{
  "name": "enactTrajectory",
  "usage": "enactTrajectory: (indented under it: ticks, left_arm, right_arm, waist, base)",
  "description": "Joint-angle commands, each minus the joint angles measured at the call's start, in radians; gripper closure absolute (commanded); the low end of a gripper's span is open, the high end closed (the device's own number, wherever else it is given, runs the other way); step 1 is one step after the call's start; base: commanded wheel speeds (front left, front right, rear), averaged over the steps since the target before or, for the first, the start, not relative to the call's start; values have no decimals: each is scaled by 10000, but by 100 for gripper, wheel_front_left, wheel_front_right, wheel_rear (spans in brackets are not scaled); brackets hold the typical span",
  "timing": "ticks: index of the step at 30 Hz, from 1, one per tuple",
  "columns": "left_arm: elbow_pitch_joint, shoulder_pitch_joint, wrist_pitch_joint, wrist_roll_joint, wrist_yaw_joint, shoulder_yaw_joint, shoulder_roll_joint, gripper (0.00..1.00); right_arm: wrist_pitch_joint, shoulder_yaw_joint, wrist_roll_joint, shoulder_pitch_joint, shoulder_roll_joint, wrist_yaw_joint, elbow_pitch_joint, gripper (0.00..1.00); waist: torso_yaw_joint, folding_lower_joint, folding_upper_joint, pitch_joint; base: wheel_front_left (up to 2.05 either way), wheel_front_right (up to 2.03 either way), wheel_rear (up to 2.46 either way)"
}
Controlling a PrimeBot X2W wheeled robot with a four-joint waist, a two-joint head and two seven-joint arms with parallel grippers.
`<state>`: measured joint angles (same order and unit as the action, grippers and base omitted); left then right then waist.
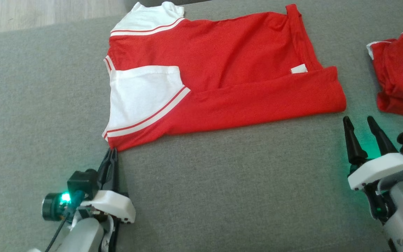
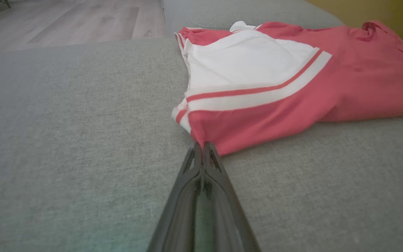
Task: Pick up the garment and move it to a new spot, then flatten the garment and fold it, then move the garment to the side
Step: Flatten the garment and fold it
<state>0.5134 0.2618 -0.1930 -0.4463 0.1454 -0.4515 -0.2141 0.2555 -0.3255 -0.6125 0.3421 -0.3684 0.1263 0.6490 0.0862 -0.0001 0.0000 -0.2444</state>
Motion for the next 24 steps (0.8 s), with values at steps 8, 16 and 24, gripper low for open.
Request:
enactTrajectory:
  ticks: [8,16,24]
  left_arm:
    - [-520,549,-238,371,212,294,-678,100]
    - [-779,648,-165,444,303,182,-750,100]
    - [-885,626,-198,434,347,126,-776,100]
  right_arm:
    - [63,-208,-242,1203,254,44,1182,0]
    - [62,-557,-130,1943,507,44,2433,0]
    - [-206,-1260,-313,2338,625,44,3479,100]
  waist:
    - [-261,1,0,-139]
    - [-438,1,0,-249]
    - [-600,1,0,-205]
  base:
    - [0,0,0]
    - [0,0,0]
    - [0,0,0]
